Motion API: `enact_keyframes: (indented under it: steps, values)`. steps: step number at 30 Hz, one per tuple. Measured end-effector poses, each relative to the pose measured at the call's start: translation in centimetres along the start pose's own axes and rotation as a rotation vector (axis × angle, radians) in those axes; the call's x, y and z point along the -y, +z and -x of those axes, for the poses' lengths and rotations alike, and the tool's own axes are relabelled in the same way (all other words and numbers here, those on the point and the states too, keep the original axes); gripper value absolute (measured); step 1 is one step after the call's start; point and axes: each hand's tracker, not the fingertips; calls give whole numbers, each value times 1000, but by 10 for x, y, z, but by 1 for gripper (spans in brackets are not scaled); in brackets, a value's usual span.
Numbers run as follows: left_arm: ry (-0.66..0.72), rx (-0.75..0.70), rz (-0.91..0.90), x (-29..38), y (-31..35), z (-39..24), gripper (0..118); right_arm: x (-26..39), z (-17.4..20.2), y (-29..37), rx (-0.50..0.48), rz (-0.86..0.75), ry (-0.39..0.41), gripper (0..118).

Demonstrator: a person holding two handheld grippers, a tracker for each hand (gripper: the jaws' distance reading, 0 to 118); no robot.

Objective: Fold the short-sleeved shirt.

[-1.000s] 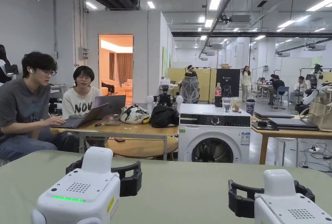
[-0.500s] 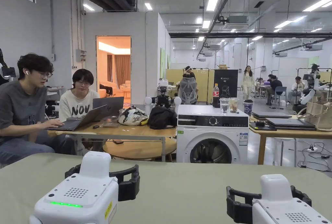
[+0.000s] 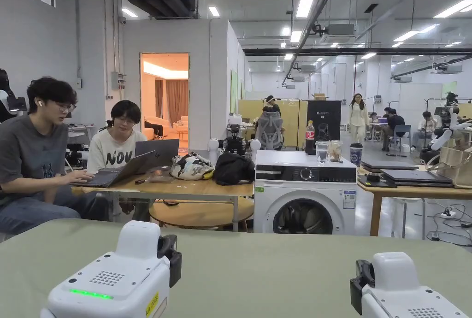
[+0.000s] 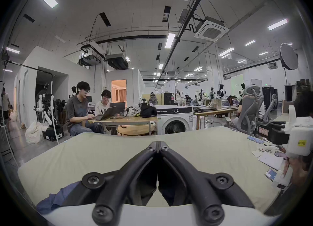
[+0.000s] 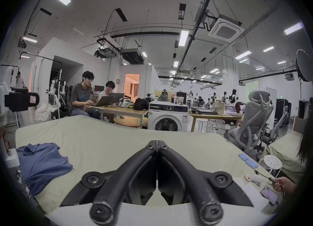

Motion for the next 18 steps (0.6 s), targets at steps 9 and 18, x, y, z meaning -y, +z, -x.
enact_keyframes:
  steps: [9, 18]
  values:
    - [12, -29, -5, -3, 11, 10, 0, -3, 21, -4, -63, -11, 4, 0]
    - [34, -184, 49, 9, 57, 87, 0, -1, 106, -27, -280, 8, -45, 0]
